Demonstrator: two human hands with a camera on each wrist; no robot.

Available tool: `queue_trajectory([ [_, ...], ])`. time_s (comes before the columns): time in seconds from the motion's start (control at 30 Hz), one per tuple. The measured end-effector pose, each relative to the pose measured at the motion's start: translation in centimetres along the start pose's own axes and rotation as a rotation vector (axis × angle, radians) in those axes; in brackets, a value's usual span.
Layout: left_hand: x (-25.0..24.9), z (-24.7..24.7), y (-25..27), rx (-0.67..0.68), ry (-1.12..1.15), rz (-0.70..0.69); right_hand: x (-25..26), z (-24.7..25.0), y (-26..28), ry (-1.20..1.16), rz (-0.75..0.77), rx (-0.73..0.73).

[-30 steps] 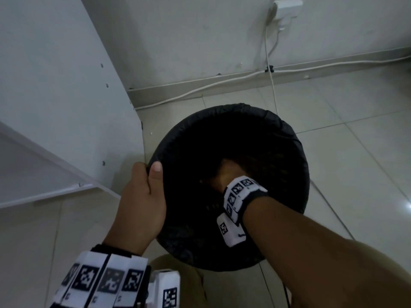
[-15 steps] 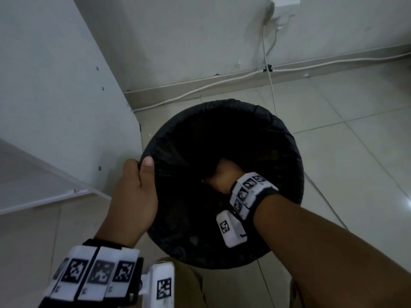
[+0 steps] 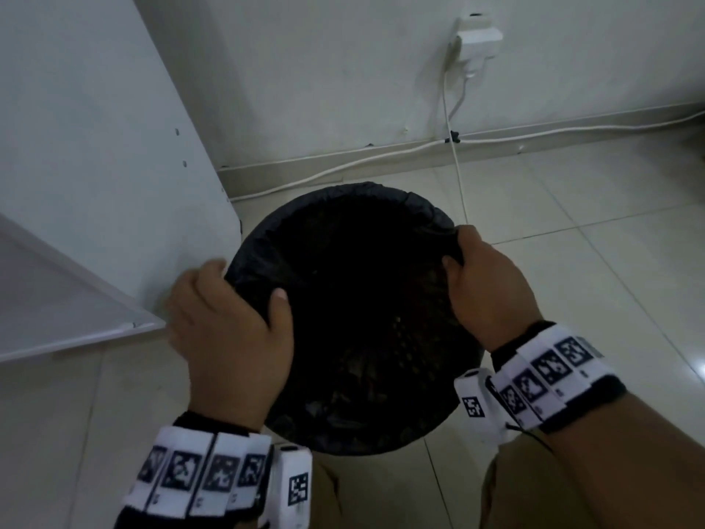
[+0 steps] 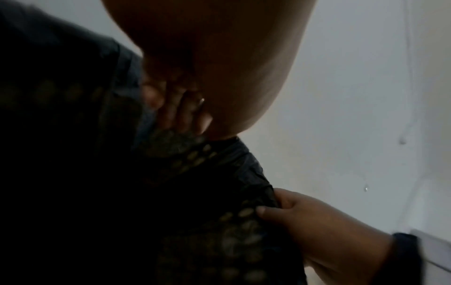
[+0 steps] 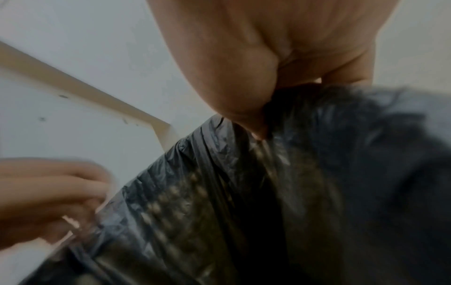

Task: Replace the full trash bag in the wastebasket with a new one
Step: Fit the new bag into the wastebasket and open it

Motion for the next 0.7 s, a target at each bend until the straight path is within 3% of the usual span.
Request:
queue_trajectory([
  [0.07, -2.4, 0.0, 0.7, 0.009, -0.034, -0.210, -0.1, 0.0, 0.2, -0.006, 0.055, -0.015],
  [0.13, -3.8, -1.3, 0.4, 0.242, 0.065, -0.241, 0.0, 0.0, 0.5, 0.000, 0.086, -0.011],
  [0.2, -3.6, -4.3, -0.8, 0.500, -0.007, -0.104, -0.1, 0.1, 0.7, 0.006, 0.101, -0.012],
  [0.27, -2.7, -7.5, -2.1, 0.671, -0.082, 0.079, 0.1, 0.3, 1.0, 0.003, 0.121, -0.015],
  [0.33, -2.1, -10.2, -3.2, 0.724, -0.053, 0.228, 0.1, 0.3, 1.2, 0.002, 0.131, -0.008],
  [0.47, -1.0, -14.7, -3.6, 0.886, -0.149, 0.358, 0.1, 0.4, 1.6, -0.004, 0.159, 0.016],
  [0.53, -0.7, -16.5, -3.4, 0.937, -0.243, 0.355, 0.2, 0.3, 1.6, 0.004, 0.170, 0.017],
  [0.6, -0.7, -17.4, -3.0, 0.906, -0.365, 0.290, 0.3, 0.2, 1.5, 0.013, 0.170, 0.017],
  [0.7, -1.2, -18.0, -1.9, 0.873, -0.354, 0.157, 0.3, 0.3, 1.2, 0.009, 0.168, 0.016],
])
Point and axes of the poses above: each hand's wrist, its own y-axis away from the middle knuckle, its own z-axis out of the back of the hand, x = y × z, the point moved 2 cm from there along -y, towards the middle knuckle, and after that the axes turned 2 degrees about -x, right-handed, at the moved point
